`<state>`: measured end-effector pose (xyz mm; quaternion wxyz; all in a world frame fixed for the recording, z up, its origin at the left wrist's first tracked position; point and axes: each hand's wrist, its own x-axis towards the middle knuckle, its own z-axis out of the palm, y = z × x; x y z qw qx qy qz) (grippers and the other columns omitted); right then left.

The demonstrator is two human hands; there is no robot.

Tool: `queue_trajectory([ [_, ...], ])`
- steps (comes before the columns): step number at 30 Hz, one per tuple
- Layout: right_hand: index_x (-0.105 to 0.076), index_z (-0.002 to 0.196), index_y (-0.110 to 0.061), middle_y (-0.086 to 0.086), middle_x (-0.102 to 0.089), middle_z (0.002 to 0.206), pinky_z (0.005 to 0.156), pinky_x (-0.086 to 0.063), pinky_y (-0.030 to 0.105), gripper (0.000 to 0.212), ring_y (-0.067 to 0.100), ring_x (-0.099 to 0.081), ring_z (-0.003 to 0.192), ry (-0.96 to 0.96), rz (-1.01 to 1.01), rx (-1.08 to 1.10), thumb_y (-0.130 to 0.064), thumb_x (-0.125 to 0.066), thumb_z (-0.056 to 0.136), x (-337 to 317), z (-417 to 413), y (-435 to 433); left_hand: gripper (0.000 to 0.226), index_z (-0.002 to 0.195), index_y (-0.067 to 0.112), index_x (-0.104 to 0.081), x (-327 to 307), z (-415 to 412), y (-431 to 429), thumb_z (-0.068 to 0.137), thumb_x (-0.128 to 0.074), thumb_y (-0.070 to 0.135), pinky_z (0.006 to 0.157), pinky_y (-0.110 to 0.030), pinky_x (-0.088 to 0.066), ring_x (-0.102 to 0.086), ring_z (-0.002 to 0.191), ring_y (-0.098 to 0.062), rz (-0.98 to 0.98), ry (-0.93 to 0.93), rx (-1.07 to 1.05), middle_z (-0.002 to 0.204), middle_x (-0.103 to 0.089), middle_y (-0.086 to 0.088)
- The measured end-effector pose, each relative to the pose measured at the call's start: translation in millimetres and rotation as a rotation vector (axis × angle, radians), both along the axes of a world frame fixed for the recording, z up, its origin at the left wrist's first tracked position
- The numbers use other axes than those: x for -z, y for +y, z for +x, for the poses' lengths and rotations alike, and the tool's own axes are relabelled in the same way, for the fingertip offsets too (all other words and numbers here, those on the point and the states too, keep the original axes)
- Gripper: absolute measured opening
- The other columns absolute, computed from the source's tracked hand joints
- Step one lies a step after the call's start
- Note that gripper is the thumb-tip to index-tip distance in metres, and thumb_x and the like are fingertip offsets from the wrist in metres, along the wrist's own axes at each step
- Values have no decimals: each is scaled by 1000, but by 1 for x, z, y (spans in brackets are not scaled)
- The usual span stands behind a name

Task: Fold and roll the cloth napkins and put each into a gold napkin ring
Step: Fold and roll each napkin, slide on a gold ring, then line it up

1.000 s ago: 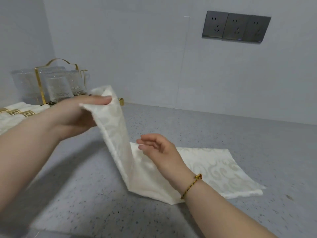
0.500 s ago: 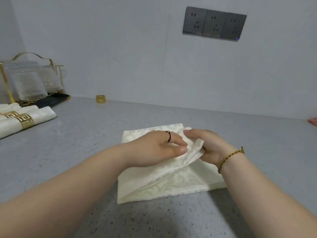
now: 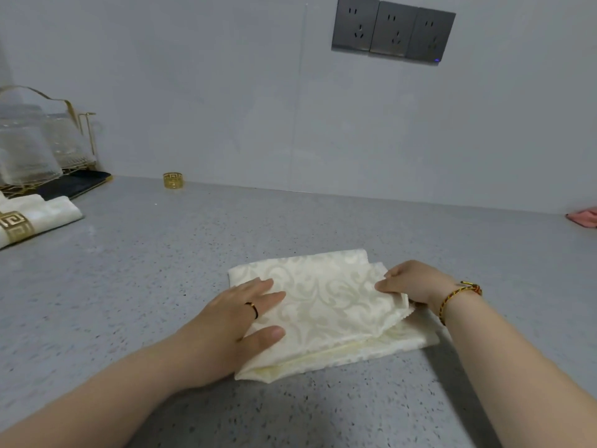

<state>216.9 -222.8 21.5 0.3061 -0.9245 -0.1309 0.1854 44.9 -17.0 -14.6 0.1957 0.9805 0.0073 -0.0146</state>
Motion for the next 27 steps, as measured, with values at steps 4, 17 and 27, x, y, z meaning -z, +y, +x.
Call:
queue_trajectory([
  [4,-47,60,-8,5,-46,57,35,-31,10,28,13,-40,49,-5,8,10,-10,-55,87,2,3,-14,131,143,40,-3,2,3,-2,26,24,92,105,-14,8,16,123,14,32,-8,27,132,16,32],
  [17,-60,80,-14,2,-64,70,37,-42,15,8,9,-58,49,39,297,43,-10,-59,87,15,-5,-43,124,145,36,5,16,14,-17,33,26,88,103,-20,21,27,121,10,200,48,180,148,14,22],
  [27,-45,122,-15,3,-52,87,56,-42,22,42,17,-51,78,-159,53,-24,-14,-63,84,23,4,-37,96,138,38,-32,17,12,-22,64,9,83,109,-14,4,-13,130,9,318,-227,216,141,-18,25],
])
